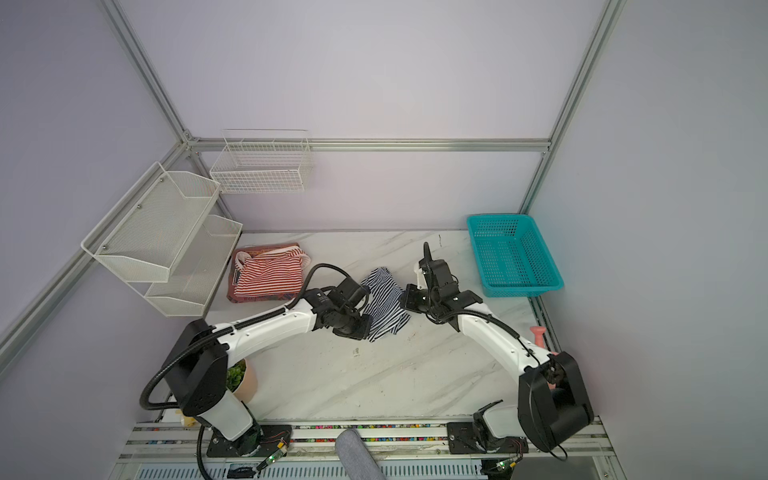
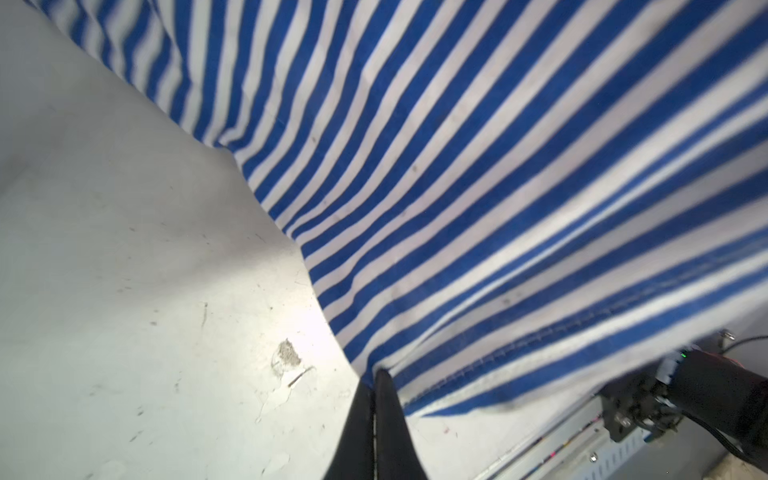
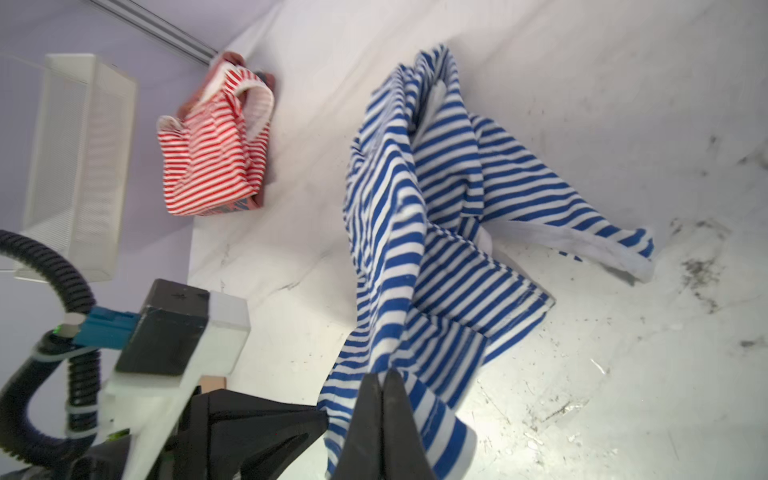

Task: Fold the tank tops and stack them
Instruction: 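Lay the striped tank top down with right gripper while left grasps its edge, then lift the blue-striped tank top with both grippers and raise it high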

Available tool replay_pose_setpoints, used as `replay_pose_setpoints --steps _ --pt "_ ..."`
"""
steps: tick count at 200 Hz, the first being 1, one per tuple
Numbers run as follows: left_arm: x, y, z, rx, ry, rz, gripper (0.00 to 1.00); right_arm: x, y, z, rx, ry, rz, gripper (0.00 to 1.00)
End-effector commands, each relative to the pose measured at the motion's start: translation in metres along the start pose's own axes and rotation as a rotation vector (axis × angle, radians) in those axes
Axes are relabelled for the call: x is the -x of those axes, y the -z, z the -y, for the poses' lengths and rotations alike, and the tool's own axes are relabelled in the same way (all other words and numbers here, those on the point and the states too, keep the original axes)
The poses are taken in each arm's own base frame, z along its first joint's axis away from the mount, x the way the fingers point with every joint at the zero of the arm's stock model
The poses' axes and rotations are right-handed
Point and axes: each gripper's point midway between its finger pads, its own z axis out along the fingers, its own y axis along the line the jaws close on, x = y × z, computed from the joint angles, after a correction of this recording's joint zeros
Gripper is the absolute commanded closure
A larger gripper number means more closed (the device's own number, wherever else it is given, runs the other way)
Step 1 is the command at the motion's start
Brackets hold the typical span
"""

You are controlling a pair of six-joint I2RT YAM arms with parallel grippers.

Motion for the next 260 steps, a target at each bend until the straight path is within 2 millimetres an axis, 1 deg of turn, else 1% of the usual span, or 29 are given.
replay_pose_setpoints --steps 1,17,29,40,53,57,63,70,72,74,77,89,101,111,120,131,140,159,168,181,193,194,196,202,218,236,260 --pt "0.023 0.057 0.022 -0.031 -0.123 0.094 1.0 -0.005 0.02 -0.012 -0.005 0.01 -0.015 1.0" --pt "0.023 0.074 0.023 -0.024 -0.163 0.107 1.0 -0.01 0.026 -0.023 0.009 0.028 -0.025 1.0" --pt "0.023 0.081 0.018 0.006 -0.19 0.109 1.0 -0.013 0.025 -0.023 0.002 0.034 -0.039 1.0" --pt "0.025 0.084 0.012 0.049 -0.204 0.115 1.0 -0.014 0.022 -0.02 -0.013 0.04 -0.05 1.0" --pt "0.028 0.082 0.003 0.102 -0.212 0.122 1.0 -0.014 0.013 -0.015 -0.036 0.038 -0.058 1.0" --pt "0.029 0.081 0.0 0.115 -0.212 0.124 1.0 -0.013 0.01 -0.014 -0.04 0.042 -0.062 0.94" --pt "0.03 0.079 -0.003 0.132 -0.215 0.122 1.0 -0.012 0.004 -0.012 -0.042 0.045 -0.068 0.81" --pt "0.033 0.078 -0.006 0.152 -0.208 0.122 1.0 -0.01 -0.002 -0.012 -0.042 0.049 -0.072 0.71" --pt "0.034 0.078 -0.007 0.158 -0.206 0.121 1.0 -0.009 -0.002 -0.014 -0.039 0.056 -0.07 0.69" --pt "0.035 0.079 -0.008 0.166 -0.206 0.121 1.0 -0.011 -0.009 -0.01 -0.05 0.056 -0.085 0.68" --pt "0.036 0.079 -0.009 0.177 -0.204 0.12 1.0 -0.011 -0.013 -0.008 -0.055 0.06 -0.095 0.65" --pt "0.038 0.082 -0.018 0.236 -0.194 0.109 1.0 -0.01 -0.021 -0.008 -0.06 0.065 -0.113 0.55" --pt "0.04 0.09 -0.027 0.295 -0.193 0.11 1.0 -0.006 -0.02 -0.008 -0.068 0.07 -0.104 0.49" --pt "0.04 0.096 -0.033 0.325 -0.193 0.121 1.0 -0.004 -0.016 -0.009 -0.071 0.078 -0.088 0.44" --pt "0.039 0.102 -0.037 0.335 -0.185 0.133 1.0 -0.005 -0.011 -0.01 -0.07 0.079 -0.078 0.43" --pt "0.037 0.109 -0.042 0.342 -0.173 0.147 1.0 -0.007 -0.006 -0.004 -0.095 0.067 -0.07 0.42" --pt "0.035 0.116 -0.046 0.348 -0.162 0.164 1.0 -0.012 -0.005 0.004 -0.118 0.058 -0.073 0.43" --pt "0.029 0.122 -0.053 0.36 -0.142 0.178 1.0 -0.027 -0.009 0.025 -0.172 0.046 -0.1 0.45" --pt "0.026 0.124 -0.056 0.36 -0.136 0.179 1.0 -0.036 -0.015 0.035 -0.198 0.047 -0.127 0.46" --pt "0.022 0.119 -0.06 0.369 -0.128 0.163 1.0 -0.046 -0.025 0.049 -0.235 0.051 -0.165 0.47" --pt "0.018 0.117 -0.062 0.372 -0.124 0.152 1.0 -0.052 -0.034 0.06 -0.265 0.064 -0.194 0.48" --pt "0.019 0.122 -0.061 0.366 -0.122 0.168 1.0 -0.052 -0.035 0.061 -0.267 0.066 -0.196 0.48" --pt "0.019 0.126 -0.06 0.361 -0.12 0.18 1.0 -0.053 -0.037 0.063 -0.273 0.068 -0.201 0.48" --pt "0.018 0.126 -0.061 0.362 -0.118 0.18 1.0 -0.055 -0.041 0.068 -0.289 0.073 -0.213 0.48" --pt "0.016 0.125 -0.063 0.366 -0.114 0.175 1.0 -0.055 -0.051 0.085 -0.356 0.081 -0.231 0.48" --pt "0.014 0.124 -0.066 0.371 -0.11 0.171 1.0 -0.046 -0.055 0.106 -0.44 0.078 -0.215 0.48" --pt "0.014 0.125 -0.068 0.375 -0.102 0.171 1.0 -0.035 -0.062 0.12 -0.463 0.079 -0.21 0.48"
